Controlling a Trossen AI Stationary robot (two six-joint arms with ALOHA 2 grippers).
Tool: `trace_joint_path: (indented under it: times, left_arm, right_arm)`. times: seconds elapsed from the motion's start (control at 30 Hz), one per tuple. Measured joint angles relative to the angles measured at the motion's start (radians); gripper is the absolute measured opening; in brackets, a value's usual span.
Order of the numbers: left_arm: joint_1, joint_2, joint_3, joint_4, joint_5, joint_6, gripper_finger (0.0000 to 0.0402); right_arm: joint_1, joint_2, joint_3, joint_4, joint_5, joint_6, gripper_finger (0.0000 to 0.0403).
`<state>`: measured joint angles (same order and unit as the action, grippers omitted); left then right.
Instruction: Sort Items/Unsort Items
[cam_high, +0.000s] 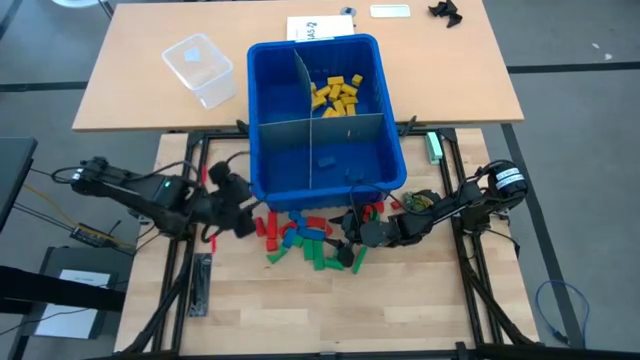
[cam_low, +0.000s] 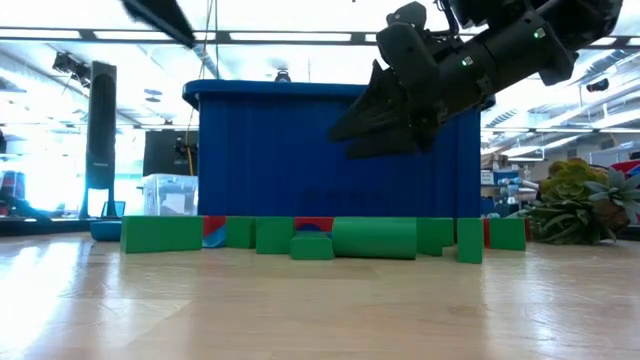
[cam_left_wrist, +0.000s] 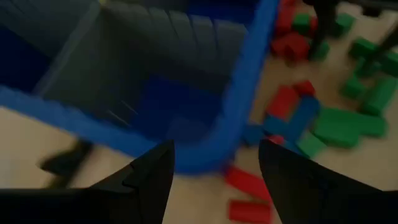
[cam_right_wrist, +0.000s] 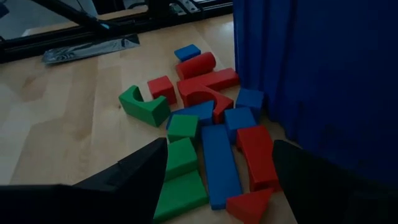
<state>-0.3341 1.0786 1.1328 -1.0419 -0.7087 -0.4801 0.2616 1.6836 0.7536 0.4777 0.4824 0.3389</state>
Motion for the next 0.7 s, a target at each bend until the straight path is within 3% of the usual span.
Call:
trace_joint_path:
  times: [0.3, 0.43, 0.7]
  left_arm:
    - [-0.087, -0.024, -0.189, -0.022, 0.085, -0.417, 0.0241]
    - [-0.087, -0.003, -0.283, -0.019, 0.130, -0.561, 0.0241]
    - [-0.070, 0.021, -0.448, 0.077, 0.128, -0.810, 0.0241]
  right_arm:
    - [0.003, 0.000, 0.000, -0.002, 0.000, 0.000, 0.0291]
    - [0.003, 0.000, 0.000, -0.001, 0.000, 0.000, 0.0291]
    - [0.003, 0.000, 0.000, -0.002, 0.000, -0.001, 0.0291]
